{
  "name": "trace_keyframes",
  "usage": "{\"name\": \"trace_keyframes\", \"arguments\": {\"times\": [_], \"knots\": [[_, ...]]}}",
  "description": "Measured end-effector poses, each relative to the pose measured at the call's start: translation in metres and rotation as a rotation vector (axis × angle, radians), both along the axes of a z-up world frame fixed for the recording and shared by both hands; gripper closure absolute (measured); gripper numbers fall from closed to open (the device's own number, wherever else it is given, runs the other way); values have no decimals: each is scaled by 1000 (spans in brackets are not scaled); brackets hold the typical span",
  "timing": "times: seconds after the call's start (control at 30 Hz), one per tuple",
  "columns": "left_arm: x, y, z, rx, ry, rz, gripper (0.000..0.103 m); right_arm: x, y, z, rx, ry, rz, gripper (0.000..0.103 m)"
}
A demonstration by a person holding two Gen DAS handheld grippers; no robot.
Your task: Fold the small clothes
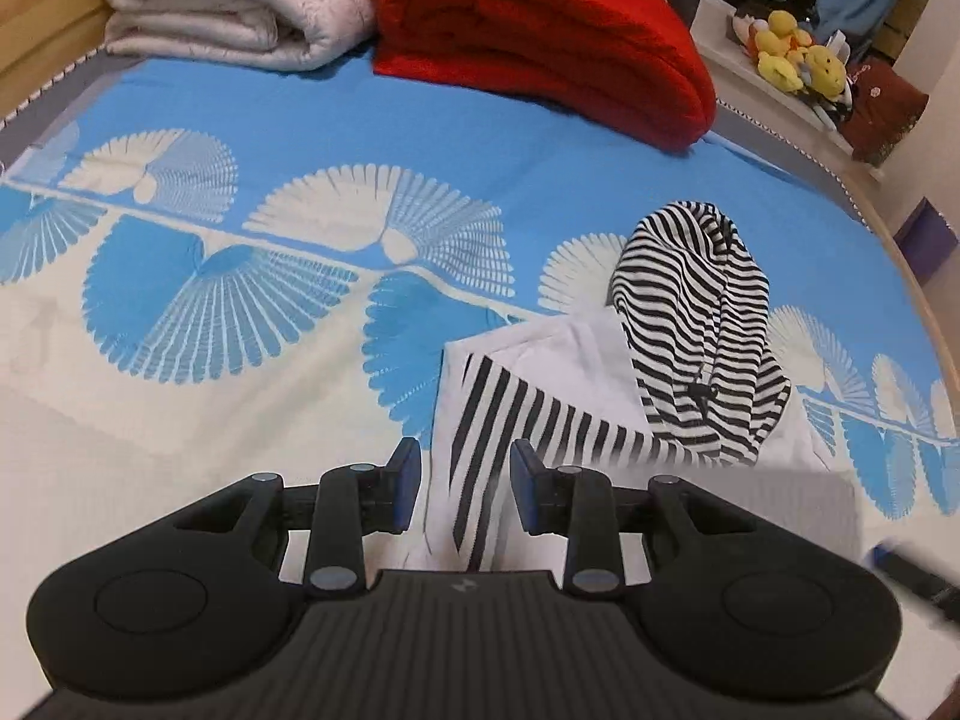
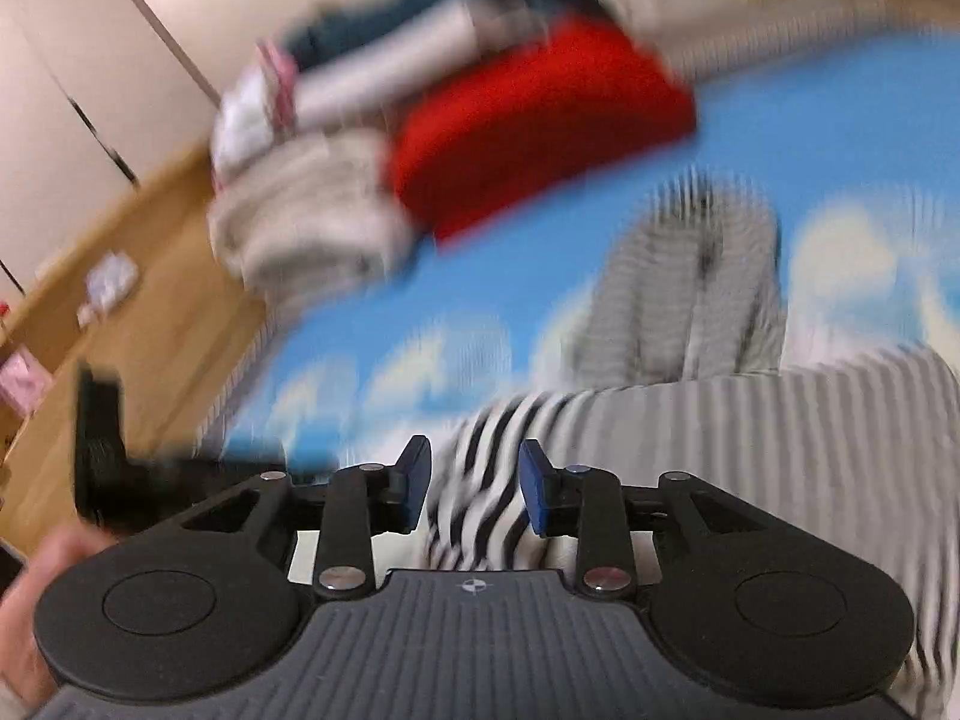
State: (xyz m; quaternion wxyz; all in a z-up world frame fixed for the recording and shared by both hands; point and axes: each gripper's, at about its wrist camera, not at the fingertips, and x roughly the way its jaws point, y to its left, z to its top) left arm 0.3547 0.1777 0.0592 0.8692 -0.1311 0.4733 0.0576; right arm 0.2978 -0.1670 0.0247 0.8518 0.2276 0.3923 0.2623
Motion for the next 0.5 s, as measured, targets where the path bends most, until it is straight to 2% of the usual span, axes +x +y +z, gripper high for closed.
{"name": "trace_keyframes", "arguments": {"times": [0.07, 0.1, 0.17, 0.27, 0.37, 0.4, 0.47, 0.5], "knots": [[-1, 0, -5, -30, 21, -15, 67, -1, -4, -15, -57, 36, -34, 66], [-3, -2, -10, -46, 32, -22, 67, 0, -10, -20, -84, 46, -71, 63], [-2, -5, -21, -78, 66, -36, 67, 6, -24, -37, -169, 110, -159, 62], [-1, -10, -39, -100, 120, -43, 67, 19, -43, -71, -240, 245, -264, 62], [2, -17, -58, -110, 172, -53, 67, 28, -71, -118, -323, 437, -337, 62], [3, -19, -62, -109, 183, -57, 67, 25, -84, -127, -322, 473, -376, 69], [5, -25, -68, -100, 195, -74, 67, 23, -98, -126, -249, 488, -399, 69], [6, -28, -71, -96, 200, -82, 67, 23, -99, -120, -252, 482, -402, 67]]}}
